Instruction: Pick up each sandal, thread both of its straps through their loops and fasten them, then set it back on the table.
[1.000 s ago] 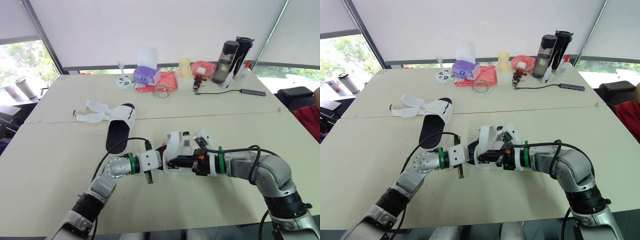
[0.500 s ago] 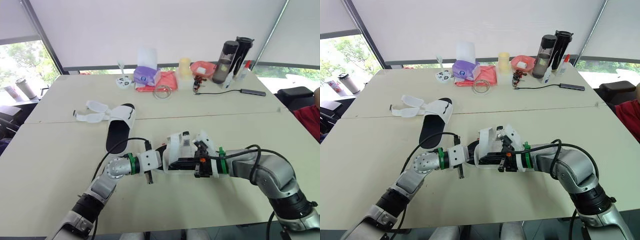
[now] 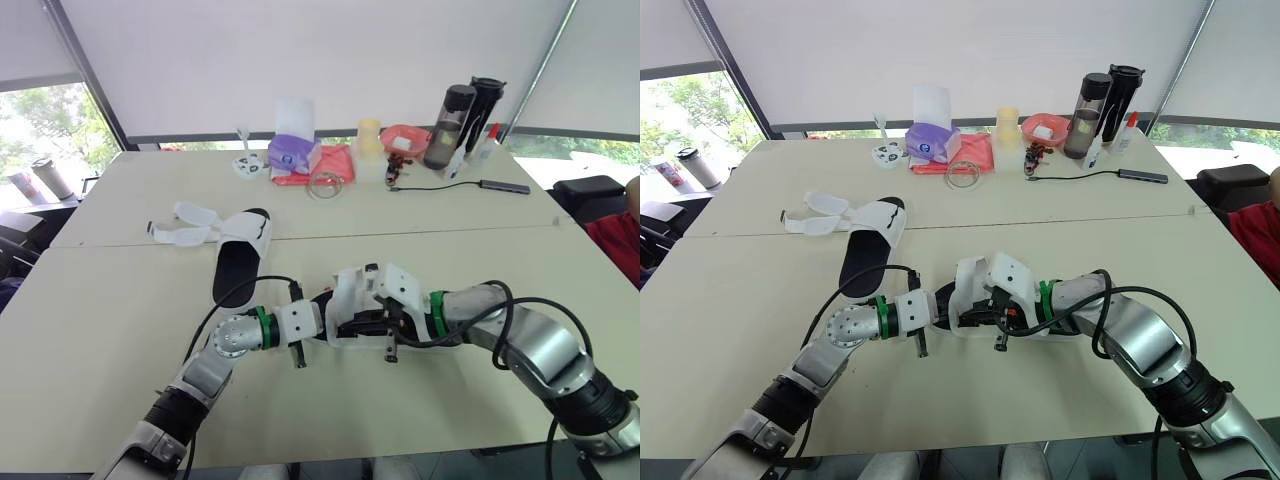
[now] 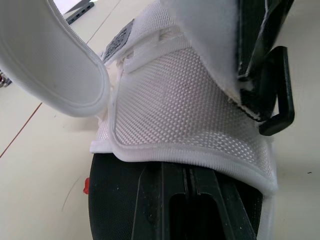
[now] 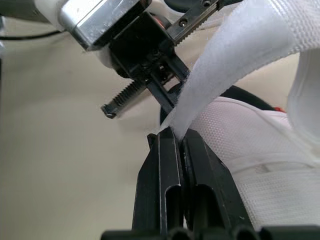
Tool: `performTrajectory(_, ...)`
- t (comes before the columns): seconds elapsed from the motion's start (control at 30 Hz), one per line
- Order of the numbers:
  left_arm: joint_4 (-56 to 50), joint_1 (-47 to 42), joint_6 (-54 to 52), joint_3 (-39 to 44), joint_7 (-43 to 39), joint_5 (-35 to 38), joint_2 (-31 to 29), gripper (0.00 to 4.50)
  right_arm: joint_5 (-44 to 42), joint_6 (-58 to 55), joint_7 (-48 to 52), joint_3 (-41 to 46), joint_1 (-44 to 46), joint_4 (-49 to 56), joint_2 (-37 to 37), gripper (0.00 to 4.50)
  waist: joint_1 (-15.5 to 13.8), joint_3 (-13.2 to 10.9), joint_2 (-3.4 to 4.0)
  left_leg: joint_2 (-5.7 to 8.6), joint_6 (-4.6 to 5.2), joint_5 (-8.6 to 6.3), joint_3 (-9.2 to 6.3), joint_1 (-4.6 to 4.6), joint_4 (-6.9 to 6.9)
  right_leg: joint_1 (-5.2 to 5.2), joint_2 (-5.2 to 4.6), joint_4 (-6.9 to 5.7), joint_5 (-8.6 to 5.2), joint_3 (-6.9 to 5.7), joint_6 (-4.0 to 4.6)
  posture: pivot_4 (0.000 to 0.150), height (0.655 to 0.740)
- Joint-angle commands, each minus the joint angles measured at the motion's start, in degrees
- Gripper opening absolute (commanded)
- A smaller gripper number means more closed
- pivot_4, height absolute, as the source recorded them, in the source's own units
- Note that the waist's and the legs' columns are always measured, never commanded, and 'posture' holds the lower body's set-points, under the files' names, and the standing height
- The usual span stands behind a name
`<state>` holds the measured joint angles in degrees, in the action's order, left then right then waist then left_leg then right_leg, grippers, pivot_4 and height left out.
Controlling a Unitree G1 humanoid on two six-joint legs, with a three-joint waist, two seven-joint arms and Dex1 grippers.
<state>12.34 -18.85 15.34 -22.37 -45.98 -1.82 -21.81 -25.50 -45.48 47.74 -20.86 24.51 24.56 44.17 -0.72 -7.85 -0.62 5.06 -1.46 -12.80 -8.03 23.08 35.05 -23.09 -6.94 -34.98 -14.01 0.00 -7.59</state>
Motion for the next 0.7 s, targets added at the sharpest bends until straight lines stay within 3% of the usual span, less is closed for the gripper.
performTrajectory(0.03, 5.10, 1.93, -2.13, -0.91, -0.21, -3.11, -1.46, 0.00, 4.48, -1.63, 1.32, -4.66, -2.14, -3.36, 1.90, 0.05, -0.02, 0.02, -0.02, 0.00, 0.00, 0.00, 0.00, 0.00, 0.00, 0.00, 0.00, 0.00, 0.00, 0.00, 0.00, 0.150, 0.7400)
performTrajectory(0.37, 6.05, 1.44, -1.83, -1.22, 0.41, -3.21, -1.01, 0.00, 1.80, -1.60, 9.79, -3.97, -3.89, -1.00, 4.53, 0.05, -0.27, 0.16, 0.08, 0.01, 0.00, 0.00, -0.01, 0.02, -0.01, 0.00, -0.03, 0.05, -0.01, 0.00, -0.01, 0.150, 0.7400)
performTrajectory(0.7, 7.00, 0.96, -1.49, -1.51, 0.86, -3.11, -0.81, 0.00, 2.86, -1.77, 10.60, -3.38, -3.08, -2.42, 3.75, 0.05, -0.34, 0.20, 0.11, 0.09, 0.11, -0.08, -0.06, 0.11, -0.04, 0.05, -0.06, 0.72, 0.01, -0.12, -0.06, 0.150, 0.7400)
